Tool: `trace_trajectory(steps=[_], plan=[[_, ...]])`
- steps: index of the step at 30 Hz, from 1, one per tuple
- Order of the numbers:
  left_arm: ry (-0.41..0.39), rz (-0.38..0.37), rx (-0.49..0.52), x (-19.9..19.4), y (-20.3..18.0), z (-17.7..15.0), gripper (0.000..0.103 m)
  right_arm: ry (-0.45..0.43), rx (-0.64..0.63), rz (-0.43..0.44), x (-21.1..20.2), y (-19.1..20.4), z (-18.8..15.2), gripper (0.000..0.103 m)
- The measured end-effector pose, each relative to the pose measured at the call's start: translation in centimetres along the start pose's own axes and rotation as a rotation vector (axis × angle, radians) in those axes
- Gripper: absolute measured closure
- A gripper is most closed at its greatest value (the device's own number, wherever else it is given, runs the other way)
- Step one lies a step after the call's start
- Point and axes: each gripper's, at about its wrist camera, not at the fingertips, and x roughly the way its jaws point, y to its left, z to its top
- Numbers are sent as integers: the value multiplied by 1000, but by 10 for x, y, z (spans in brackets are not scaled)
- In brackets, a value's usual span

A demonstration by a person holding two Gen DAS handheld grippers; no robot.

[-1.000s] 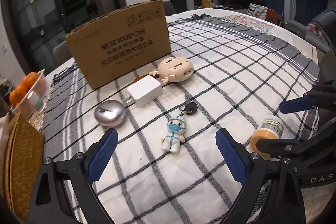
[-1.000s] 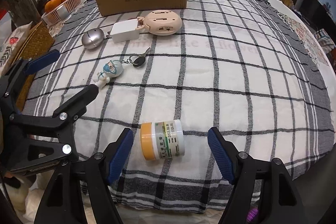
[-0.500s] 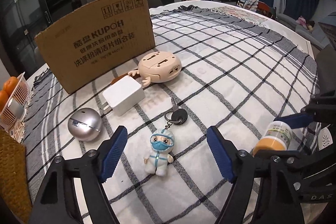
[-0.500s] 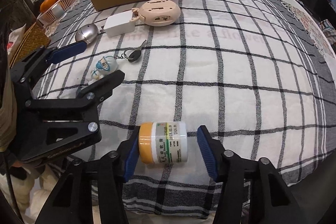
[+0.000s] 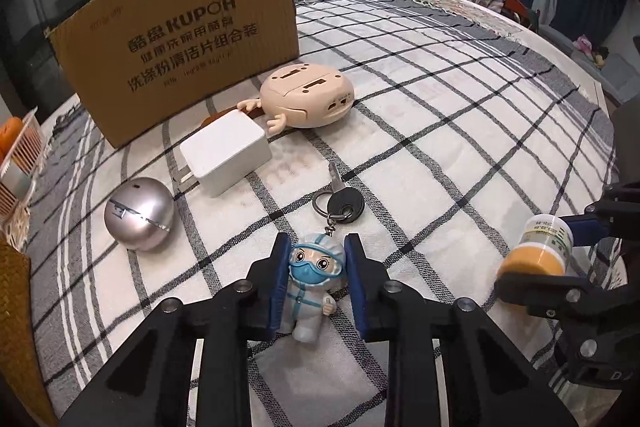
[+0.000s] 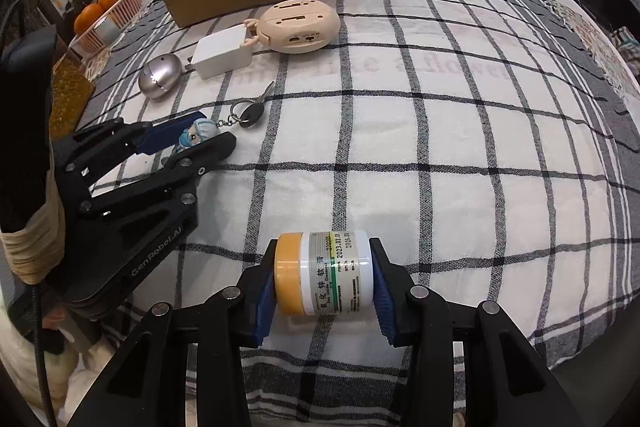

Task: Organize rigid objects
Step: 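Grasp the white astronaut keychain figure with the left tool while the right tool grasps the orange-capped jar, then lift and carry the figure with the left tool while the right tool carries the jar toward the box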

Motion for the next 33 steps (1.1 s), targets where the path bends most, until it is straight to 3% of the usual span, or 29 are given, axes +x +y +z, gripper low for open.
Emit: trace_trajectory(steps=[10,33], plan=[[12,-53,-112,-19,9,-1,76,-62,5,42,-8,-3,9,61],[-91,39,-325,-88,50,17,76,-255,-65,124,-47,15,56,61]])
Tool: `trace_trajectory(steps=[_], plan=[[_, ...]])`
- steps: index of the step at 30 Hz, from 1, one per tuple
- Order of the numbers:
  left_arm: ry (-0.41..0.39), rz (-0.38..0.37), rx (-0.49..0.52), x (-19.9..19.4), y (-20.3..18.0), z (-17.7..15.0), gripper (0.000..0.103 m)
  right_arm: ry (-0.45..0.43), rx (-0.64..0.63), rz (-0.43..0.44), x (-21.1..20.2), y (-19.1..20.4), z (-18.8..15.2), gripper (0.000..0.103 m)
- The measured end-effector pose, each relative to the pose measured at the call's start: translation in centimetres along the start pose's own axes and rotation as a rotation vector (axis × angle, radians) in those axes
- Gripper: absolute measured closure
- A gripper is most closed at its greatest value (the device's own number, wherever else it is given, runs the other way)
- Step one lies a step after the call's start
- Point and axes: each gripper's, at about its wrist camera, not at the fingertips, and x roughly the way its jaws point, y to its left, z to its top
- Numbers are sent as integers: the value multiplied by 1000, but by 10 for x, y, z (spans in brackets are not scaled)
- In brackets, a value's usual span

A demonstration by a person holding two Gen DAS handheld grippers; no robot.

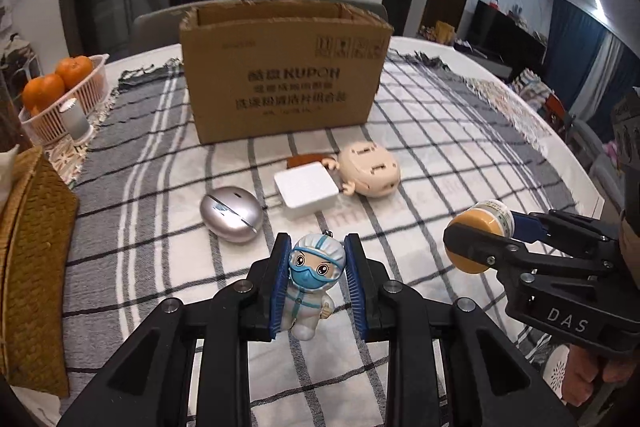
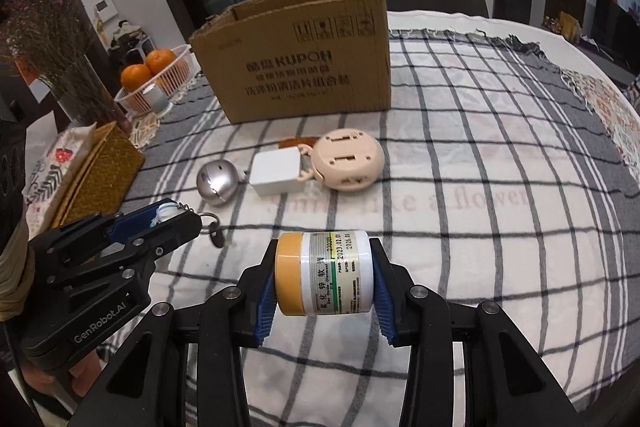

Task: Organize rigid objects
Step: 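Lift and carry the figure with the left tool while the right tool carries the jar toward the box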

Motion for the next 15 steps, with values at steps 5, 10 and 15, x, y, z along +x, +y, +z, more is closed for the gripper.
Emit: trace_trajectory(steps=[5,10,15], plan=[[-38,10,-19,-14,6,7,76,-30,-24,14,-8,8,10,61],[-70,17,-28,-24,10,14,76,-69,-47,12,-18,17,18,61],[-109,20,-28,-32,12,22,76,-104,-57,13,-25,22,28,61]])
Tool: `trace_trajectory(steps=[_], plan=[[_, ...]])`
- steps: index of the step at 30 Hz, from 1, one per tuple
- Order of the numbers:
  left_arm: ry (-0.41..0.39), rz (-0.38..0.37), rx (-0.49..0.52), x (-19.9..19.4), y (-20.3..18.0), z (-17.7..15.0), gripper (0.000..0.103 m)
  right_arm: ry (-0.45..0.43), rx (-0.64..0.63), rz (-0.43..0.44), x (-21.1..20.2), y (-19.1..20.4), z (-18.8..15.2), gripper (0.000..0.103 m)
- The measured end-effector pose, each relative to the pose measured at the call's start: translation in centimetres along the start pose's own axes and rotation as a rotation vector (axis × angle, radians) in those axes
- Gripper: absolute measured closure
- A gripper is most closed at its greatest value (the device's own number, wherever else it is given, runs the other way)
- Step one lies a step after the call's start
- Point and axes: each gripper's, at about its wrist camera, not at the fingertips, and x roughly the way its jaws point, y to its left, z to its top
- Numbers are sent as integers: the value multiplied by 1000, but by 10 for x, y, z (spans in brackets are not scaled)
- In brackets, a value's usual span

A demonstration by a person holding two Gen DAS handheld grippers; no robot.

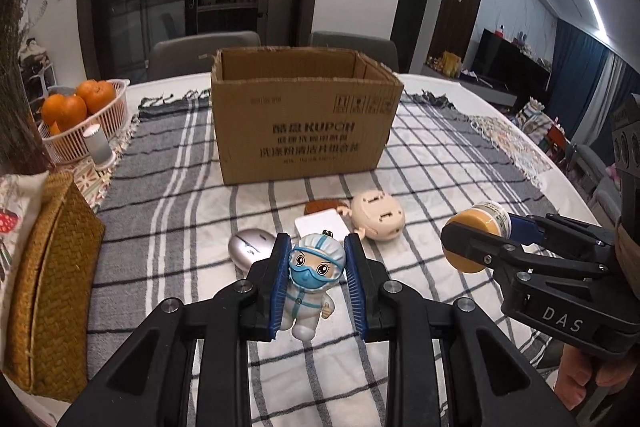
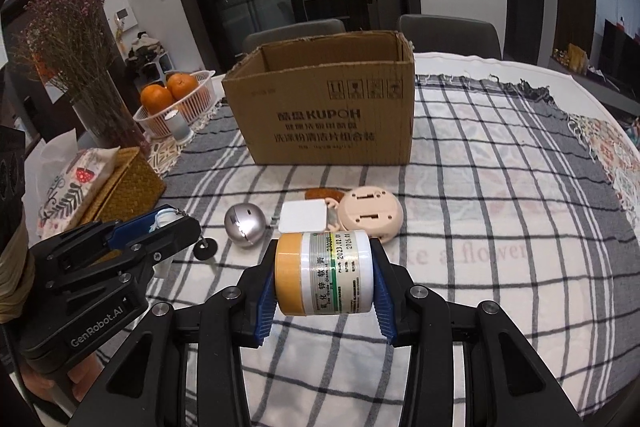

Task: Organize rigid objects
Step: 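Lift and carry the figure with the left tool while the right tool carries the jar toward the box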

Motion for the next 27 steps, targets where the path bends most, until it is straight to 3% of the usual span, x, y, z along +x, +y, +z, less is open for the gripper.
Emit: trace_trajectory(steps=[15,27], plan=[[-97,17,2,-16,4,33,76,-103,-2,7,-12,5,29,61],[-126,9,-28,-11,14,54,76,-159,13,13,-9,5,55,61]])
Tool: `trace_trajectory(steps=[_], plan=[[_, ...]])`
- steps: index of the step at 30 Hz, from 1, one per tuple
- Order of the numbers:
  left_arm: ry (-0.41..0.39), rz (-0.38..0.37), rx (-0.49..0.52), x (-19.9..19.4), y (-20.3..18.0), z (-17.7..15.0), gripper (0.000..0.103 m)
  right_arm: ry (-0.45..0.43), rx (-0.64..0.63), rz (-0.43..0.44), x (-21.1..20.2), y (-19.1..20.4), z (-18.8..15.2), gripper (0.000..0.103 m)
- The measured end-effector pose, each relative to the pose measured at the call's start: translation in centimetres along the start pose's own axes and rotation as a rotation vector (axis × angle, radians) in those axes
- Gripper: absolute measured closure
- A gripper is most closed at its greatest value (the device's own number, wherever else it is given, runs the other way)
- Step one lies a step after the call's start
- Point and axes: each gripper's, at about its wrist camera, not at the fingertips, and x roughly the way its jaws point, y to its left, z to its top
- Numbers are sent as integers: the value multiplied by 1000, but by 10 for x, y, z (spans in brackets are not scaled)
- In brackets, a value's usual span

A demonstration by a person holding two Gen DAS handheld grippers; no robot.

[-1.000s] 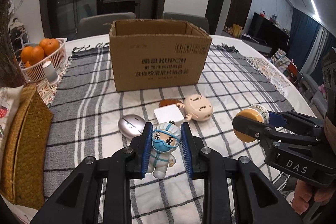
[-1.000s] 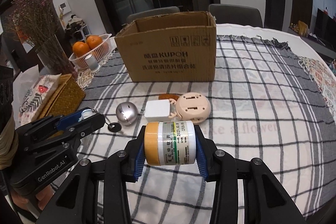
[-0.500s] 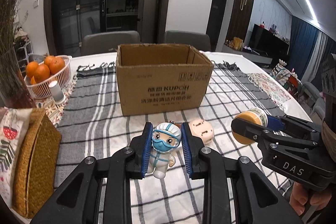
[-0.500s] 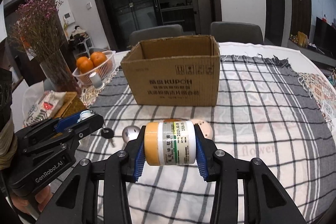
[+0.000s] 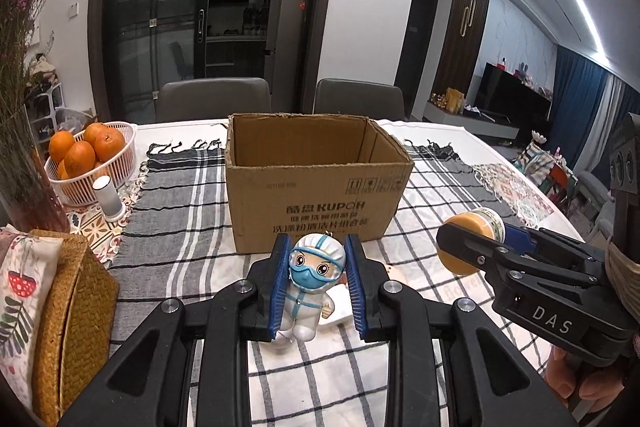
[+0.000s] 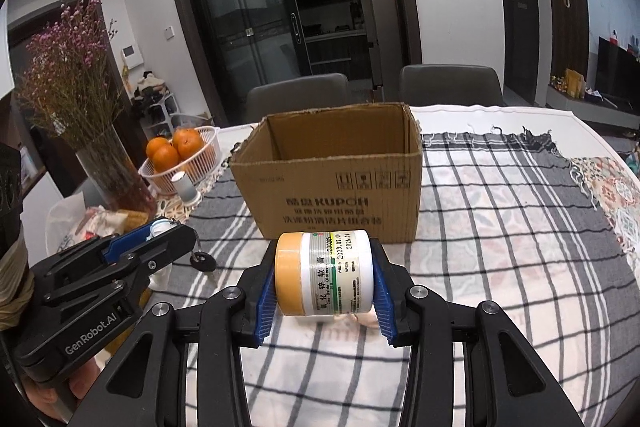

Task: Organize rigid objects
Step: 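Lift and carry the figure with the left tool while the right tool carries the jar toward the box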

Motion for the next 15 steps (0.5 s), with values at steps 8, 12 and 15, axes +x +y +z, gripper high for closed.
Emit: trace_trajectory(steps=[8,12,15], plan=[[-7,32,1,13,7,14,76,-17,0,6,12,1,16,61],[-17,38,5,19,8,25,76,-26,7,6,19,-1,25,61],[-28,42,12,24,9,35,76,-38,12,9,24,-3,35,61]])
